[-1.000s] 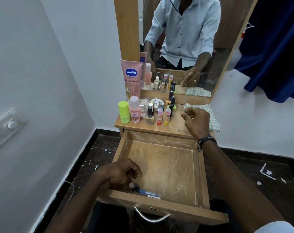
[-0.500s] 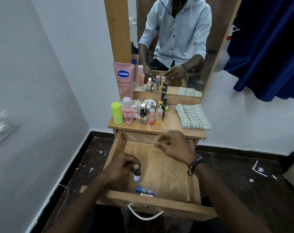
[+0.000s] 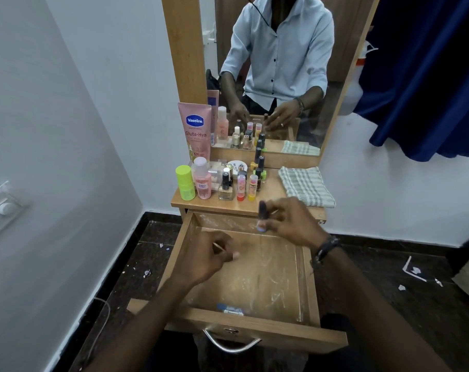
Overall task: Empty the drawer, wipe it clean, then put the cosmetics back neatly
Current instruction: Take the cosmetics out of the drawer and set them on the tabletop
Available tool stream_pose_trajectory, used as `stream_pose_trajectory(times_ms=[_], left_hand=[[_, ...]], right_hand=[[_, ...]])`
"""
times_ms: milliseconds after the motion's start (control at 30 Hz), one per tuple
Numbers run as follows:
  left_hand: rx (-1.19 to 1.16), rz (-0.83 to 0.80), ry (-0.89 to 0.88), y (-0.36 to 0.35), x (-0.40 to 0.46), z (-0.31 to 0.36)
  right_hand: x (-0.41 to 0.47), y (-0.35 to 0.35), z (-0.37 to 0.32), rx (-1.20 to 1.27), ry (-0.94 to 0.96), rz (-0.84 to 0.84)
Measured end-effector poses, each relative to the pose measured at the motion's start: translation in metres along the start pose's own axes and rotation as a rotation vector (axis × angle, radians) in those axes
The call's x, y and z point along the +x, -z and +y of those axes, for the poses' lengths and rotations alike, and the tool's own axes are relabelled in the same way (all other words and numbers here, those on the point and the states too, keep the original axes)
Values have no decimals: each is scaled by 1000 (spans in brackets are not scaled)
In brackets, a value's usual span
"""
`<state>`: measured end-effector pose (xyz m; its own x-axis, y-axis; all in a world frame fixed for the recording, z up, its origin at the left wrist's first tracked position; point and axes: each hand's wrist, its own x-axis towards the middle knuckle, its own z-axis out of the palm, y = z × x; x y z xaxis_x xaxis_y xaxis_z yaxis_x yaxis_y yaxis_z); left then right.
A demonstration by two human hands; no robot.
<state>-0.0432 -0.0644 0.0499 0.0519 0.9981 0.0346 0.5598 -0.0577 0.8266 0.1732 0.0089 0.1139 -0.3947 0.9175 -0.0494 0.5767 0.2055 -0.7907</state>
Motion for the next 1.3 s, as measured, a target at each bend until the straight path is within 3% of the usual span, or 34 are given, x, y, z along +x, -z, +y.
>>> stream_pose_trajectory(times_ms=[100,167,400,967,1300], left_hand=[[306,-348,56,-7,-3,-8],[453,-454,66,-14,-5,-13],[540,-559,114,-27,-8,-17],[649,-731,-43,-29,-13,-16],[691,-741,-65,-29,-14,-13]], right_hand=[[23,26,2,41,-26,275],[40,34,-1,-1,-33,367],[92,29,3,-123,-86,489],[121,19,19,-271,-209,593],[114,18,30,-245,-92,660]])
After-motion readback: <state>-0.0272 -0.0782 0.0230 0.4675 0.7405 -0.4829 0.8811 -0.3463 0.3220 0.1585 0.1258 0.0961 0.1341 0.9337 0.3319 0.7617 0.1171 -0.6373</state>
